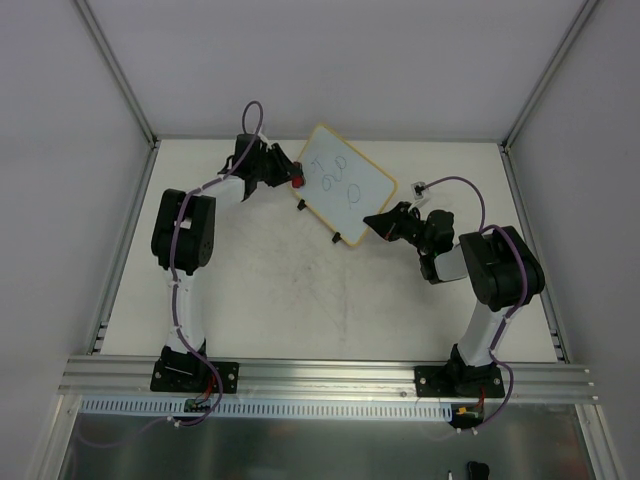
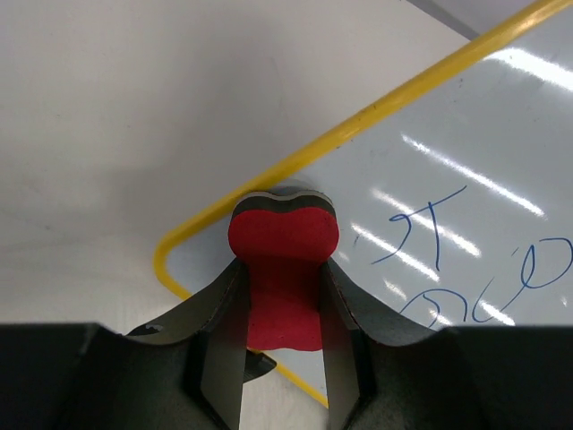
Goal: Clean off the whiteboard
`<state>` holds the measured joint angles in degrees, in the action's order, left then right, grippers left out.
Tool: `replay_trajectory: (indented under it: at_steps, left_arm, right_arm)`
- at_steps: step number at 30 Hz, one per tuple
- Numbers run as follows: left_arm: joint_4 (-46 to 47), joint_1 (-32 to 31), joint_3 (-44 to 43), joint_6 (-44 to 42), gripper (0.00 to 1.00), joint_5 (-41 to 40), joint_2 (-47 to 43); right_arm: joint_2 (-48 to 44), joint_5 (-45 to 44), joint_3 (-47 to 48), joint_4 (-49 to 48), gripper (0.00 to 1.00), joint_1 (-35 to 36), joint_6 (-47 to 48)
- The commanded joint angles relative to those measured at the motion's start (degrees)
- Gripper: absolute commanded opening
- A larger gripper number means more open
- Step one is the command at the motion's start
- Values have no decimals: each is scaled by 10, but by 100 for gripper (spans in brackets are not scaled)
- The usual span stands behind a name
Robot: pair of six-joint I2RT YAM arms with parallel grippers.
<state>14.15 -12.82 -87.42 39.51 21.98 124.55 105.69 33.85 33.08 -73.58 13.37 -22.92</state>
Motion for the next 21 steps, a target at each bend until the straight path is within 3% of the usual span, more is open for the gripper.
replay_trajectory:
  at_steps: [1, 10, 21]
  left_arm:
    - [-8, -27, 12, -2, 0, 0, -18]
    - [70, -73, 124, 82, 0, 18, -51]
    - [98, -150, 175, 86, 0, -5, -94]
  right_arm:
    - [-15, -1, 5, -82, 0, -4, 0]
    - [-15, 1, 5, -84, 0, -4, -4]
    - [-14, 3, 7, -85, 0, -3, -6]
